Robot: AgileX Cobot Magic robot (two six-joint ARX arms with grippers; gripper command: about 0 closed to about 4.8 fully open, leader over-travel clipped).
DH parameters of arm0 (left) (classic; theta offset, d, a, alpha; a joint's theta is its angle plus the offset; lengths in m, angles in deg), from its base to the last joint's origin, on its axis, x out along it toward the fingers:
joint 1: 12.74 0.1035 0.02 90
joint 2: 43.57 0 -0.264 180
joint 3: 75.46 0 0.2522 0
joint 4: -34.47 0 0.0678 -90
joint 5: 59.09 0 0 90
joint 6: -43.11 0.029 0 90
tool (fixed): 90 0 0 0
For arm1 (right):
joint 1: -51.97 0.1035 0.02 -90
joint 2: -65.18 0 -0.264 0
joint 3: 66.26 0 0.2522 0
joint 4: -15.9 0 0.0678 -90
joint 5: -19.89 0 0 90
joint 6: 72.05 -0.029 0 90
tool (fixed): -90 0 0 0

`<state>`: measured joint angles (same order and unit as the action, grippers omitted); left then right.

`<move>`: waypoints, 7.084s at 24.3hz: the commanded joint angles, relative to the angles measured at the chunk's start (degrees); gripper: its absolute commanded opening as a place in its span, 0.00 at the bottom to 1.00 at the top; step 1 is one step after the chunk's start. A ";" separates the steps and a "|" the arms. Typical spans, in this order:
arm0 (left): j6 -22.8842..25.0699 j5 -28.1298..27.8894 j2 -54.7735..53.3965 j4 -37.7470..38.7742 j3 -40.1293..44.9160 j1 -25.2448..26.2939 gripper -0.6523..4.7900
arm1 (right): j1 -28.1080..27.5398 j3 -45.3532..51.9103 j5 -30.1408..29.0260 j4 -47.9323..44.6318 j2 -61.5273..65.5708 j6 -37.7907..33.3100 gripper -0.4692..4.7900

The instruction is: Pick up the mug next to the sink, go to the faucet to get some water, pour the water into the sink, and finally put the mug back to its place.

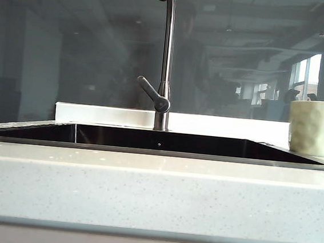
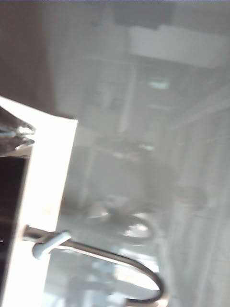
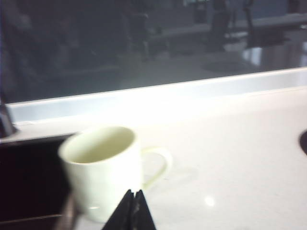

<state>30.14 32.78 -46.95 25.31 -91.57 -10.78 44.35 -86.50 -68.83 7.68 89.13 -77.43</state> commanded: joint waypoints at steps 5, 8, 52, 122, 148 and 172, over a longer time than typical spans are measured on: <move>0.52 0.94 -12.33 -6.01 -0.33 0.09 0.11 | -6.27 -1.75 -9.94 -30.82 34.12 4.00 0.44; 0.52 1.01 -16.81 -10.29 -0.33 0.09 0.11 | -6.21 -4.72 -10.40 -40.33 46.53 4.02 0.43; 0.55 2.23 -21.90 -15.67 -0.35 0.09 0.11 | -6.16 -20.24 -9.77 -53.77 75.34 5.33 0.08; -31.65 63.32 -149.26 -44.04 -123.75 -11.61 1.00 | 28.22 -83.06 -2.29 -3.56 82.25 -7.67 0.08; -15.76 55.36 -149.26 -37.03 -123.75 -11.17 1.00 | 28.24 -83.06 -2.71 -2.27 82.25 -7.69 0.08; -7.89 49.27 -149.26 -27.91 -123.75 -11.17 1.00 | 28.24 -83.06 -2.93 -3.74 82.25 -8.17 0.08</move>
<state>21.86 82.28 -196.80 -2.03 -214.99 -21.89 72.44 -168.66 -71.50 9.41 172.27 -84.43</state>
